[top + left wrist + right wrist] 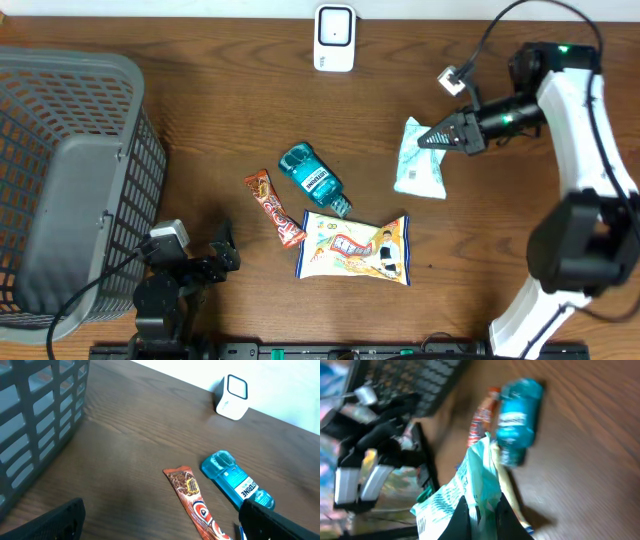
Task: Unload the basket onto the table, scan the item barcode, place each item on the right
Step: 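Lift the mint-green pouch up with the right gripper, then carry the mint-green pouch to the scanner and hold it over the window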
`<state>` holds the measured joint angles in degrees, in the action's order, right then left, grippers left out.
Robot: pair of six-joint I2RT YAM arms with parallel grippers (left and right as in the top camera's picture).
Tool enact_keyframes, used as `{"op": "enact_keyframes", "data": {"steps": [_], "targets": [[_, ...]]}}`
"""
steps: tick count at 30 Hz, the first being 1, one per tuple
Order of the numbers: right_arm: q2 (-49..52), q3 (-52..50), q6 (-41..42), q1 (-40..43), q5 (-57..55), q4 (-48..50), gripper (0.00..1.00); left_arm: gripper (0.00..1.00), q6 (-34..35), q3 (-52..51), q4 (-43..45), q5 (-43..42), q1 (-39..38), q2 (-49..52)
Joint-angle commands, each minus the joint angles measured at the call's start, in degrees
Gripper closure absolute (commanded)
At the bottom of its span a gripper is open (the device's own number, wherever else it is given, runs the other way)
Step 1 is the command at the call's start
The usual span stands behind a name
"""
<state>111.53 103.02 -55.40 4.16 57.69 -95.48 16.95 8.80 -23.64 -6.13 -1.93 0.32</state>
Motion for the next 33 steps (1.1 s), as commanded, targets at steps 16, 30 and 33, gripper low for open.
{"op": "enact_keyframes", "data": {"steps": [16, 30, 33], "targets": [[-19.32, 1.09, -4.39, -5.40, 4.76, -1.70, 0.99, 0.02, 0.55, -0.33, 0.04, -0.55, 0.20, -0.11], [-19.28, -1.51, 45.77, -17.14, -36.52, 33.07, 0.98, 0.02, 0.55, -0.33, 0.04, -0.55, 0.20, -0.11], [-18.93, -2.89, 42.75, -24.02, -47.84, 41.03, 0.99, 0.02, 0.55, -0.33, 0.04, -0.55, 0.20, -0.11]]}}
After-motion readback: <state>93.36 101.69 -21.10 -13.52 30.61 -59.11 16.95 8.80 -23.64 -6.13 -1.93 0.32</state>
